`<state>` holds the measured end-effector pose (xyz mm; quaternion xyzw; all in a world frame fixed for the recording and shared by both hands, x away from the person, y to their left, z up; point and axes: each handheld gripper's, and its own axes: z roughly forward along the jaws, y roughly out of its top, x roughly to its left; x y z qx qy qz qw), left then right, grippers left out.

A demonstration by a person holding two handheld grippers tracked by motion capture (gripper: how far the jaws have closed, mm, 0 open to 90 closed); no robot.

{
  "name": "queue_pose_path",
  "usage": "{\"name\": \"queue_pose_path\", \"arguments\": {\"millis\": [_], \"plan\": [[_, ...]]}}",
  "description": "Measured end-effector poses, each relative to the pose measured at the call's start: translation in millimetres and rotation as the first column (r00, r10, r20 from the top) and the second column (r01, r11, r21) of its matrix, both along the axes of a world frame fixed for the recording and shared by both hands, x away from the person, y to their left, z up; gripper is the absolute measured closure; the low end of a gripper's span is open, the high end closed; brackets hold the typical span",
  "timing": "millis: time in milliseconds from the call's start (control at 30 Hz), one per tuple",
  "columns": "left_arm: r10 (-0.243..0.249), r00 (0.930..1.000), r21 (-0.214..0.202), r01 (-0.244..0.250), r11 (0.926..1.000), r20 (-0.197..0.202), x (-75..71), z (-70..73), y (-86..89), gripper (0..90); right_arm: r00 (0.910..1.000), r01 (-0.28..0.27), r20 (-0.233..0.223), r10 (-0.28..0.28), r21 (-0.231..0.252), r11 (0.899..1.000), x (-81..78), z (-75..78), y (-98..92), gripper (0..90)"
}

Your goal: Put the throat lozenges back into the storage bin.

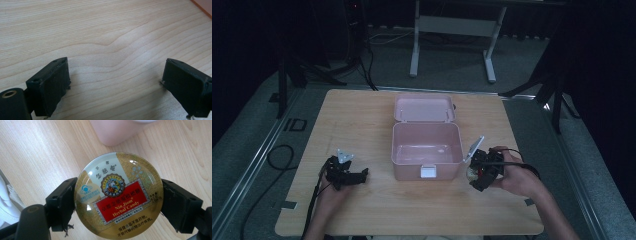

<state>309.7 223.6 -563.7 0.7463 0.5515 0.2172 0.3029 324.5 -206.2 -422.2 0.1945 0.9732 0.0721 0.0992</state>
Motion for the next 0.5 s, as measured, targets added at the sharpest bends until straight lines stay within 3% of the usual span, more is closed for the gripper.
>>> {"name": "queue_pose_path", "arguments": {"millis": [500], "plan": [[-0.001, 1.0000, 0.000, 0.001, 1.0000, 0.000, 0.0, 0.0, 0.1, 8.0, 1.0000, -0.004, 0.008, 0.004, -0.002, 1.000, 4.9, 13.1, 2.8, 20.0]]}}
